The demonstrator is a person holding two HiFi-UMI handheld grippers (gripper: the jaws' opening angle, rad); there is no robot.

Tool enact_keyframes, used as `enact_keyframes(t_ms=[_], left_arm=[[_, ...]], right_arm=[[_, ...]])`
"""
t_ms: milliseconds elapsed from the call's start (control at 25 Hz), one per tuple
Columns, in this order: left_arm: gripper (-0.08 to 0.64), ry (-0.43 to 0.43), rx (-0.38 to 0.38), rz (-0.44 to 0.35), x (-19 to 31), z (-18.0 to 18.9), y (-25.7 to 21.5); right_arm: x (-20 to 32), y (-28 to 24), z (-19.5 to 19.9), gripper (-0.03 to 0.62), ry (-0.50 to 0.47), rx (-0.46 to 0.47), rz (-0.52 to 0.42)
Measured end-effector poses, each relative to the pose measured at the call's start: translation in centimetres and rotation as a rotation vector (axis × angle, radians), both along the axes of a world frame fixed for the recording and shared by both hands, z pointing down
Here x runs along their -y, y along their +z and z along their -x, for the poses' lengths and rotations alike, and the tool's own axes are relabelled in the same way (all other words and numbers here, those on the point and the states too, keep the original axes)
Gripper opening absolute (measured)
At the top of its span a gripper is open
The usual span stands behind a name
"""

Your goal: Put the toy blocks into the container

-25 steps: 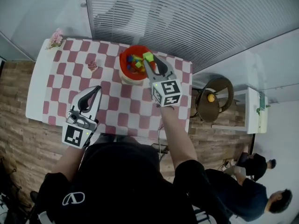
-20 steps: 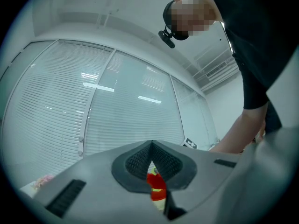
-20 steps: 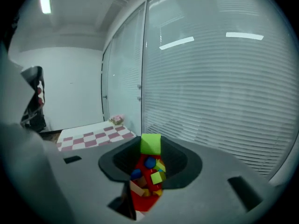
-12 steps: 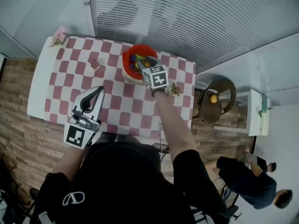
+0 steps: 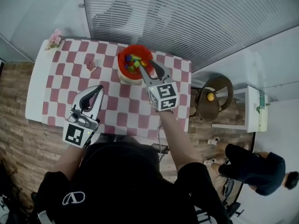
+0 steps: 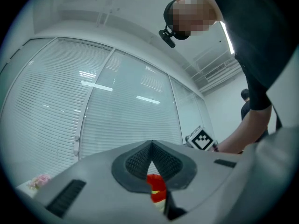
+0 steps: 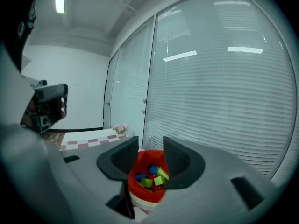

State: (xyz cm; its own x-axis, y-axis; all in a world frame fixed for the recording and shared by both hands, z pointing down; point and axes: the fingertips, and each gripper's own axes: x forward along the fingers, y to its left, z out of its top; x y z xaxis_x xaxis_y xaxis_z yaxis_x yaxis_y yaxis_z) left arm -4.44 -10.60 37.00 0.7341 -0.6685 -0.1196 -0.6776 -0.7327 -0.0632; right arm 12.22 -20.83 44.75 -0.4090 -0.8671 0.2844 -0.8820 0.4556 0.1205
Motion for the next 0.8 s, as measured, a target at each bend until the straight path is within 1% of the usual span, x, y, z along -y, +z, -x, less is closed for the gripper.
enact_keyframes(t_ms=[160,280,360,560,760,800], left_arm=[[0.006,0.031,-0.006,-0.013,-0.1,-1.2,-0.4],[0.006,0.054,-0.010,-0.010,-0.2,-2.1,-0.4],[0.006,0.071,-0.012,-0.010,-0.4,-2.8,-0.5],[0.006,0.107,-0.007,-0.010,-1.1,-4.3,-0.6],[0.006,0.131,-0.004,-0.008,-1.5,-5.0,-0.5],[0.006,0.133,-0.002,-0.008,-1.6,-5.1,-0.5]], right_arm=[[-4.5,-3.8,0.0,0.146,0.008,0.053,-0.092],[-7.6,-5.5,-0.1,0.109,0.038,0.089,-0.147],[-9.5,-6.1,-0.1,0.097,0.054,0.101,-0.170],[-12.9,-6.3,-0.1,0.048,0.090,0.111,-0.191],[-14.3,-5.2,-0.3,0.006,0.114,0.134,-0.183],[-14.4,-5.1,-0.2,0.006,0.115,0.139,-0.182]])
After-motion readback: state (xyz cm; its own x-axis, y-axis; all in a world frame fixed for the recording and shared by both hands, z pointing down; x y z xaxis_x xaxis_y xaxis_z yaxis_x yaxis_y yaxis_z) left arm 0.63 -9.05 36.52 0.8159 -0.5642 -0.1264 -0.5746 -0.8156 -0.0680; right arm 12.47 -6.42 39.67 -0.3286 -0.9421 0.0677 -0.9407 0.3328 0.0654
